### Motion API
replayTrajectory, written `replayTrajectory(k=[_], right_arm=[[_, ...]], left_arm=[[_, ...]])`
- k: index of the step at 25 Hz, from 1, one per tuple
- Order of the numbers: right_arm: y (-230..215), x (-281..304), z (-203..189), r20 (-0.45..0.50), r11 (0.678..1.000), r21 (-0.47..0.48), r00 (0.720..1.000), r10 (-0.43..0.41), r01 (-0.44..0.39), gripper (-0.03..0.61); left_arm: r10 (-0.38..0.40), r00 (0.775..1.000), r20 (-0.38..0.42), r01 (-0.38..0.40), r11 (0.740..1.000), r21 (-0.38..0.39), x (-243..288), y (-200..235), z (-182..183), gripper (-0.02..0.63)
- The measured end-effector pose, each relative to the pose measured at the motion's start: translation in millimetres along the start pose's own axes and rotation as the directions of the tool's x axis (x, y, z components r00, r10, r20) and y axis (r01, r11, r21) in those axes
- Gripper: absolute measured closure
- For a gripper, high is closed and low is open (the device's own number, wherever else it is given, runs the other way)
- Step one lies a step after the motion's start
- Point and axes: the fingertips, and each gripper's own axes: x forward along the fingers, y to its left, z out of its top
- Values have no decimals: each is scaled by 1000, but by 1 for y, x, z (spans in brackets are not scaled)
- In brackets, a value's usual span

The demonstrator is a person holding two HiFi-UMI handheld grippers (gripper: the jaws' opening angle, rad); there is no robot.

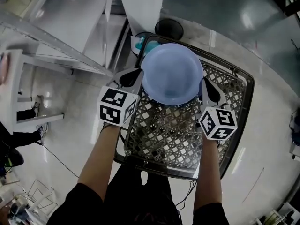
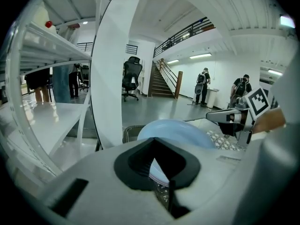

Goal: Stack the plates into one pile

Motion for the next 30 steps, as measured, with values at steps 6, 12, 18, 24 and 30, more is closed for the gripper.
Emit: replayTrajectory(k=[6,12,18,24,30], right_arm=[[-4,-22,14,41,1000,-1,999,4,-4,575],[3,-51,40,88,1000,-17,996,13,-11,575],[-9,-80,64,133,999,-36,991,31,-27,572],[-2,-116,90,187,998,-42,981,49,-42,571],[7,-147,106,228,998,-46,972,62,-53,571]], left_arm=[[4,999,37,-4,1000,8,-3,-18,20,618],[13,997,81,-15,999,30,-26,-35,45,618],[40,992,122,-45,998,42,-41,-64,64,618],[63,983,174,-78,994,81,-71,-89,94,618],[79,972,220,-101,991,89,-99,-106,113,618]])
